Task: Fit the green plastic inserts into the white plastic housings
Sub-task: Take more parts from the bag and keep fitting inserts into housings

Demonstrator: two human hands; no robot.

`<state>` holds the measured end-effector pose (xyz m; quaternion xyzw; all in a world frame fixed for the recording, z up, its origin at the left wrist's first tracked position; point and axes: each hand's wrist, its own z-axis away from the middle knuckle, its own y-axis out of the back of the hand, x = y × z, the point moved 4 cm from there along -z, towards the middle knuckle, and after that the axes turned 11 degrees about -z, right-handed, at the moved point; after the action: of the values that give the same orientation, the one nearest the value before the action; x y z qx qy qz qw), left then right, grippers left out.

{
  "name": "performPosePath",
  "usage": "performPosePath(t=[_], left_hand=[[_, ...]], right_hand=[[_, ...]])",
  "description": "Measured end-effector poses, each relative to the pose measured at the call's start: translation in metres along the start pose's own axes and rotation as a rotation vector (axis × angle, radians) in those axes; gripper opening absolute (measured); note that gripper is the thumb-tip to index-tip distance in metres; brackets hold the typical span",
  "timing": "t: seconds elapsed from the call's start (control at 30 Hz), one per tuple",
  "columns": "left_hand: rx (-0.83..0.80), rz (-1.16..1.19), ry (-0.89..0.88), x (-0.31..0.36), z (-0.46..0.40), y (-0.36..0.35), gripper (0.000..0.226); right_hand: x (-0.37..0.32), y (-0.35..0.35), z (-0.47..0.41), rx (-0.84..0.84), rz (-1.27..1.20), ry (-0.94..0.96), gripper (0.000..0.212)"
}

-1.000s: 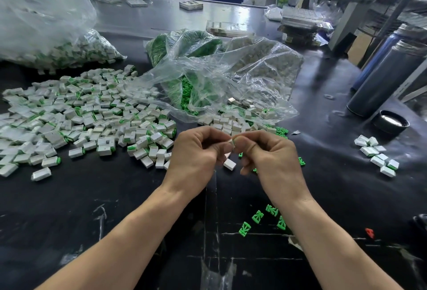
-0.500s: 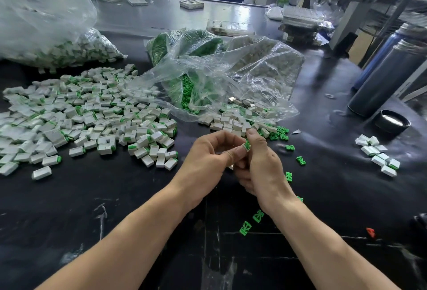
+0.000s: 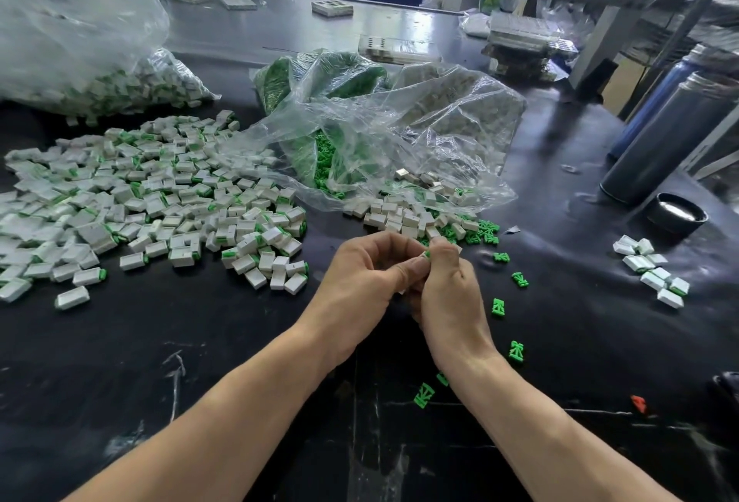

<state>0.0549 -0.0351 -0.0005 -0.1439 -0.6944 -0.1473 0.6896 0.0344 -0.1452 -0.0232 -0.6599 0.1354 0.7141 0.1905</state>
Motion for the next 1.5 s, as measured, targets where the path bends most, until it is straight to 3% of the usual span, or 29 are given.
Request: performPosePath(t=[0.17,0.57,0.77,0.87,1.03,1.2,1.37,1.5], left_hand=[[0.0,-0.002,-0.008,-0.001,0.0,0.0,0.012],[0.053,-0.159,-0.049,-0.006,-0.002,0.003,0.006],[0.048,-0.099,-0.041,-0.004,-0.001,0.001,0.003],[0.065,-0.115,-0.049,-0.002,-0.002,0.003,0.001],[0.082,-0.216,-0.075,0.001,-0.002,0.011,0.003],[0.214,-0.459,-0.089,0.006,-0.006,0.039,0.015],[0.231,-1.061,0.037,0.006,-0.007,0.062,0.01],[0.265,-1.398,0.075,0.013,-0.009,0.069,0.008]], right_hand=[[0.004,0.0,-0.002,-0.014,-0.057,-0.002,0.05],[-0.001,0.002,0.002,0.02,0.068,0.021,0.058],[0.001,0.0,0.002,-0.026,-0.055,0.012,0.05],[0.001,-0.002,0.002,-0.067,-0.141,-0.021,0.055],[-0.002,0.002,0.001,-0.102,-0.046,-0.001,0.071],[-0.012,0.012,-0.006,-0.072,0.164,0.153,0.072],[-0.019,0.022,-0.011,-0.027,0.262,0.229,0.059],[-0.025,0.032,-0.018,0.018,0.332,0.249,0.059]])
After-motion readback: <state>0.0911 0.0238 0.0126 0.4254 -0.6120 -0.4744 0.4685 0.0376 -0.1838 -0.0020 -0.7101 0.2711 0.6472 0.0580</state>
